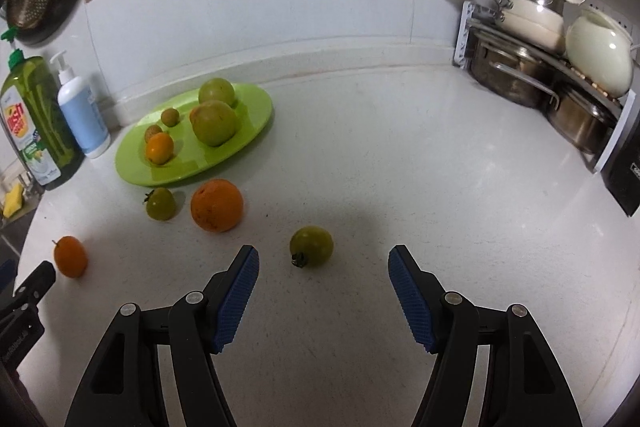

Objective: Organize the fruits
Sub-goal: 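Grasp the tangerine with the left tool while the right tool grasps the small green fruit, then carry the tangerine in the left tool while the right tool carries the green fruit over the plate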

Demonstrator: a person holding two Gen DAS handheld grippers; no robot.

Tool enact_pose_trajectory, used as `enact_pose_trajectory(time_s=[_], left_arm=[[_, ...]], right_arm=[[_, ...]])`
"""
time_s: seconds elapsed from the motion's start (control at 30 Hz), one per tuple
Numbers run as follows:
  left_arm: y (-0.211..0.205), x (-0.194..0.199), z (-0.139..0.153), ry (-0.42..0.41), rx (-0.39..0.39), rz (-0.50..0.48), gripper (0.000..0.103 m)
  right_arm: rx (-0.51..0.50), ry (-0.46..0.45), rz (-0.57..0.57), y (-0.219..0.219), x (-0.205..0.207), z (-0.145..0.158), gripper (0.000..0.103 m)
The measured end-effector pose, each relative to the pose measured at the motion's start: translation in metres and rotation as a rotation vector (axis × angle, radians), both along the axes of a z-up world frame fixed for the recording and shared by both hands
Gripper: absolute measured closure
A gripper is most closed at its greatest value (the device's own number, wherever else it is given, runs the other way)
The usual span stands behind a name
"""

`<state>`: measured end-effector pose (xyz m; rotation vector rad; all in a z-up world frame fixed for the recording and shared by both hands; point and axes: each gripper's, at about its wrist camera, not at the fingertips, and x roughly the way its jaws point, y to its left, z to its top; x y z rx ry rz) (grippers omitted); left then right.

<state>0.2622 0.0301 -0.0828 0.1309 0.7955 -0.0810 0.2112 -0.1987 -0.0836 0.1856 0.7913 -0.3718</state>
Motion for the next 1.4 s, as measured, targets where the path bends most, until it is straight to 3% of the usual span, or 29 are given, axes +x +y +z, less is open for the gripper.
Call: enact_pose_trajectory(time_s=[0.23, 0.6, 0.97, 1.4], left_arm=[[-0.005, 0.018, -0.013, 0.056, -0.025, -0.033, 0.038], [-0.008, 0.03, -0.02, 0.078, -0.051, -0.053, 0.059], [-0.008, 0.033, -0.021, 0.079, -0.048, -0.049, 0.061], [-0.017, 0.021, -0.004, 0.041, -0.055, -0.116, 0.062]], right_arm=[[0.014, 0.054, -0.02, -0.005, 0.015, -0.013, 0.036], [0.024, 0.084, -0.006, -0.007, 0.024, -0.021, 0.056], [0.016, 0.085, 0.026, -0.005, 0.03, -0.022, 0.073], [0.005, 0.04, 0.092, 0.004, 0.027, -0.009, 0.073]])
